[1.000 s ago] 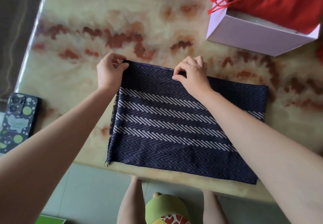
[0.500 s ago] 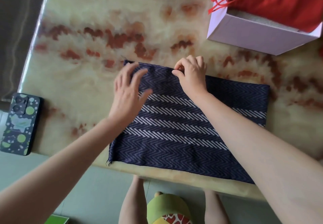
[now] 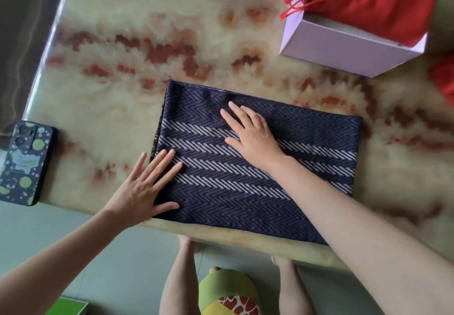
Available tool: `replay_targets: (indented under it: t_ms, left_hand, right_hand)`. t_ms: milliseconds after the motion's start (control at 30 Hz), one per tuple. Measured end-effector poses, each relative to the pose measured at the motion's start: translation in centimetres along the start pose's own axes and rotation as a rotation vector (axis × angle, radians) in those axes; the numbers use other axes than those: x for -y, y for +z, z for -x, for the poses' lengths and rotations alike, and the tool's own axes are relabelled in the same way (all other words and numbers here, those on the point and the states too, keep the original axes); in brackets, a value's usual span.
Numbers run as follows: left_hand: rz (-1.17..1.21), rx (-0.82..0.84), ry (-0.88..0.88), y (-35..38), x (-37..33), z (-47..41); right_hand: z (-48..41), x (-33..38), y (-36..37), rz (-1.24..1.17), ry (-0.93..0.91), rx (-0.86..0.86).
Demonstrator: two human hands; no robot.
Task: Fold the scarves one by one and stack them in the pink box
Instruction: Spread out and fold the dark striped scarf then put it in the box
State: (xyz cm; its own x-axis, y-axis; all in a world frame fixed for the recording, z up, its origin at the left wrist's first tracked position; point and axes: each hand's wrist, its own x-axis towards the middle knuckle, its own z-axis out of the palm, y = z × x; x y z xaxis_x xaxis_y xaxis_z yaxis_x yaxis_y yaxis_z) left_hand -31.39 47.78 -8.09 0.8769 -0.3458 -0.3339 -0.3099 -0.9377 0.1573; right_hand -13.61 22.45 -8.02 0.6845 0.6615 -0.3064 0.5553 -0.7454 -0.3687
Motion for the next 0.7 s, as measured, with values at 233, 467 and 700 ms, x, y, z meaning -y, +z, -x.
replay_targets:
  t_ms: [233,467,700]
  left_hand:
    - [0.121,-0.269,-0.023,-3.7,-3.1,-4.8]
    - [0.428,-0.175,-0.144,-9.9,-14.6,-19.3]
    - [0.466,0.069,-0.259,-11.1,-28.1,-27.5]
  right_hand:
    - [9.5,-4.0,-1.5,-0.432,0.72,-0.588]
    - [24.3,-7.7,2.4,-0.806,1.299,-0.596]
    - [27.8,-6.3,4.3,-0.988,1.19,-0.409]
